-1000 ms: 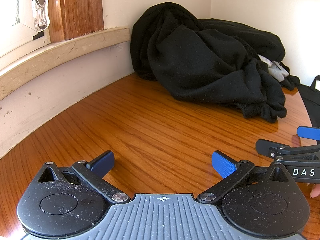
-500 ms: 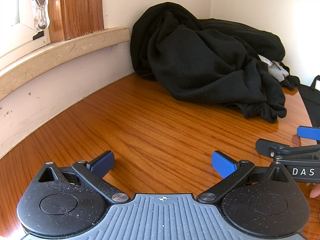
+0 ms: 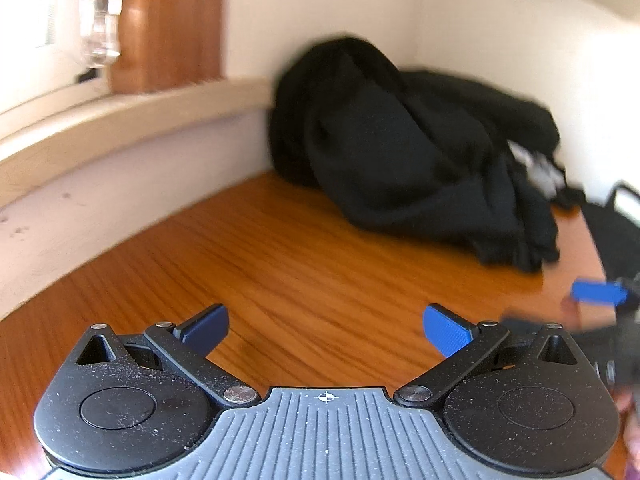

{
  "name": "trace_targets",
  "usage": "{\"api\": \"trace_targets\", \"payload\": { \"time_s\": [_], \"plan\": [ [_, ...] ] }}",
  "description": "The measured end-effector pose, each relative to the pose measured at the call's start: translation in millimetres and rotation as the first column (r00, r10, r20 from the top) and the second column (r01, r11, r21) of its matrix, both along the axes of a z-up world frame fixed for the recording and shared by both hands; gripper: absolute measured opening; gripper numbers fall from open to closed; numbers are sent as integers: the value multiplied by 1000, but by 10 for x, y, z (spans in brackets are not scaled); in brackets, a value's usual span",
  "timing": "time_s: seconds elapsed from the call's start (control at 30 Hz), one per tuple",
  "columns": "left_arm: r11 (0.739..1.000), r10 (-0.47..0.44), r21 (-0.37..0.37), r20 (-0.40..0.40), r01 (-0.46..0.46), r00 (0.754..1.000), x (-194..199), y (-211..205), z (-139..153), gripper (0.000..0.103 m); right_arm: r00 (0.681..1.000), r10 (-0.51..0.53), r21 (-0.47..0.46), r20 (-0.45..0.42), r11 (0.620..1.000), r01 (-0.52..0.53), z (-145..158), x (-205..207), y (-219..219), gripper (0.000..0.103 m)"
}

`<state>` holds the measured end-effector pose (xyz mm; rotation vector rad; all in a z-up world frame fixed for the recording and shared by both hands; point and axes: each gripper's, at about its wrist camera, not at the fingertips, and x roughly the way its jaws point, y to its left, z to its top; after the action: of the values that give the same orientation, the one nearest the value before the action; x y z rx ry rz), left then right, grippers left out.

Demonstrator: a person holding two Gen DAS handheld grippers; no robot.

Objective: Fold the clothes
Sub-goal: 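Reach the right tool into the black fleece pile and close on it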

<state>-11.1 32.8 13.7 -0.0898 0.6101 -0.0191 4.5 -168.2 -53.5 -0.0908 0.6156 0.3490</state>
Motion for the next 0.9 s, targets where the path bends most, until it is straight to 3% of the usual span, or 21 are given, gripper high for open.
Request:
{"api": "trace_targets", "payload": {
  "time_s": [0.07,0.17,0.3,0.43,0.57,0.67,0.87,0.9],
  "plan": [
    [998,33,-46,28,-32,999,-31,164,62,103,996,87,-8,2,996,-87,20,36,-24,103],
    [989,87,-126,90,-76,992,-96,428,158,103,999,37,37,-1,999,-37,134,209,-154,103],
    [970,125,-221,102,-100,987,-138,656,214,103,999,-9,151,32,988,4,348,534,-356,103],
    [968,127,-231,92,-103,988,-135,677,208,103,993,-28,137,117,990,12,413,817,-484,102],
    [973,105,-216,92,-84,990,-128,615,184,103,999,-11,110,46,994,6,306,1077,-547,85],
    [973,106,-213,92,-85,990,-138,589,179,103,1000,8,96,2,995,-8,212,1155,-528,85],
    [971,131,-216,106,-106,986,-179,613,180,103,1000,24,39,14,999,-25,159,1121,-355,87],
    [969,133,-223,105,-107,985,-181,620,180,103,1000,17,25,14,1000,-17,151,1132,-349,95]
  ]
}}
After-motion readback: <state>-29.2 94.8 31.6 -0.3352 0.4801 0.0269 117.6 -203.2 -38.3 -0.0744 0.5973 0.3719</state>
